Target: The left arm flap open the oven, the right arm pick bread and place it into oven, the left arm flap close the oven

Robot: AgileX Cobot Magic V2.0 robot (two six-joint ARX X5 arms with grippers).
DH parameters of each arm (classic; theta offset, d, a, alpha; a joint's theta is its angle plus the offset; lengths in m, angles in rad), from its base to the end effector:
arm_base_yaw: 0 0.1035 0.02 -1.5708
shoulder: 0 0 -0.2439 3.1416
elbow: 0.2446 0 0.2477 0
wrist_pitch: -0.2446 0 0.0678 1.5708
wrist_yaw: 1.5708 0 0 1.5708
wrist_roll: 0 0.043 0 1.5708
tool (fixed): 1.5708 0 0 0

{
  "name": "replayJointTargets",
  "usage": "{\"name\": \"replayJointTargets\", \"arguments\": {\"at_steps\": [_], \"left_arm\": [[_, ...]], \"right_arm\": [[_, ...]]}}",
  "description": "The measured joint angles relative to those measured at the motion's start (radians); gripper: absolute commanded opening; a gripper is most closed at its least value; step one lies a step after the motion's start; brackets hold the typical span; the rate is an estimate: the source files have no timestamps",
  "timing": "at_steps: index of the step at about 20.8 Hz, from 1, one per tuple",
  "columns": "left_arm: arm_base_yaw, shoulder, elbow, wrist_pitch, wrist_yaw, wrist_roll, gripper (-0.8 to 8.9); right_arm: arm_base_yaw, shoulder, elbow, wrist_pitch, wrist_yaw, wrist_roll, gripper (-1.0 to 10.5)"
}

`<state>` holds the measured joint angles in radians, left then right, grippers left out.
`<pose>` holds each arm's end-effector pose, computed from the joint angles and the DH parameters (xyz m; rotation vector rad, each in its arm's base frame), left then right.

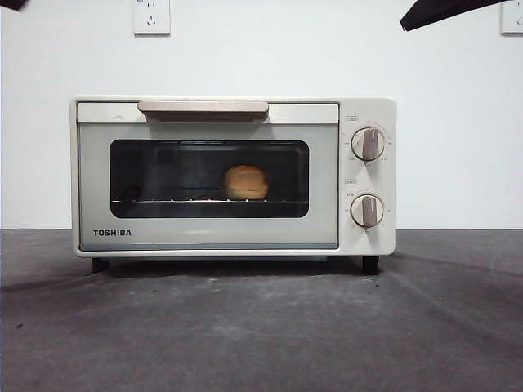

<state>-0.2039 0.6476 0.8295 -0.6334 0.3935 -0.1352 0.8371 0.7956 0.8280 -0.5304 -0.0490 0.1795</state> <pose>0.1413 -0.0461 0.3062 -0.1723 0.4953 -0.5556 0.1222 0.1387 0.2926 -0.0328 0.5498 0.8197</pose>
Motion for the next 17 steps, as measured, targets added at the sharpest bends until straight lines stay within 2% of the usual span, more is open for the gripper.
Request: {"name": "replayJointTargets", "arguments": {"at_steps": [6, 12, 14, 17], "left_arm": [[-0.004, -0.079, 0.005, -0.140, -0.010, 0.050, 0.16], [-0.004, -0.080, 0.005, -0.152, -0.010, 0.052, 0.16], [-0.004, -0.080, 0.005, -0.152, -0.010, 0.052, 0.16], [-0.004, -0.080, 0.005, -0.152, -0.010, 0.052, 0.16]], "right_arm": [[0.000, 0.000, 0.000, 0.000, 0.000, 0.000, 4.4], [0.000, 0.000, 0.000, 0.000, 0.000, 0.000, 4.4], [0.000, 0.000, 0.000, 0.000, 0.000, 0.000, 3.6], [0.000, 0.000, 0.000, 0.000, 0.000, 0.000, 0.5]]}}
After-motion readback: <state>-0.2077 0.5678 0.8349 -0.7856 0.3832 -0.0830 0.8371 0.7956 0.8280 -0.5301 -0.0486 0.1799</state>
